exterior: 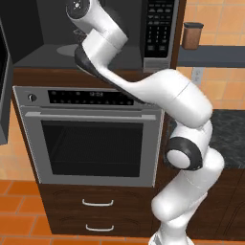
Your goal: Open the microwave, place the bowl with waffle inside the microwave, then close the microwave door and turn it on.
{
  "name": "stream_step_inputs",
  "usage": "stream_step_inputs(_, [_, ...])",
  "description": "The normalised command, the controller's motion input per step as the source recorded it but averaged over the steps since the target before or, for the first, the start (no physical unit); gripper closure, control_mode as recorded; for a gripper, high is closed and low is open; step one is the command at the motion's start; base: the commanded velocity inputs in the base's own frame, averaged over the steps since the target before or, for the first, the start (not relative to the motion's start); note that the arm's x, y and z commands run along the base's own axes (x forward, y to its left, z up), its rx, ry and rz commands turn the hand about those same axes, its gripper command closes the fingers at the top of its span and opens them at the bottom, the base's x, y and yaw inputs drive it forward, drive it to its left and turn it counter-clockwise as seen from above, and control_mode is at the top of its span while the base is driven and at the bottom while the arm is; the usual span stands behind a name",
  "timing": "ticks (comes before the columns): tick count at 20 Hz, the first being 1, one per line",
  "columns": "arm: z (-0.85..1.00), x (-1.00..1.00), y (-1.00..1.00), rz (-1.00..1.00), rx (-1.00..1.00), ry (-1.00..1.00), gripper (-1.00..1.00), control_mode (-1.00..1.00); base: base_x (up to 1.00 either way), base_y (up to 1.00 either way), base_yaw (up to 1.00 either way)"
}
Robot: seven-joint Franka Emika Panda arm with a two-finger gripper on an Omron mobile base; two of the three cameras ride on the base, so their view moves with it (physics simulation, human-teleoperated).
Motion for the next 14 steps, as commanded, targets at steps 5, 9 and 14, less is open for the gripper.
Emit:
stream_step_inputs(5, [-1.0,-1.0,-0.42,0.0,0.0,-0.21,-1.0,-1.0,0.0,0.0,0.0])
stream_step_inputs(9, [-1.0,-1.0,-0.04,0.0,-0.02,-0.29,-1.0,-1.0,0.0,0.0,0.0])
stream_step_inputs(14, [-0.61,-1.0,0.18,0.0,-0.07,-0.23,-1.0,-1.0,0.0,0.0,0.0])
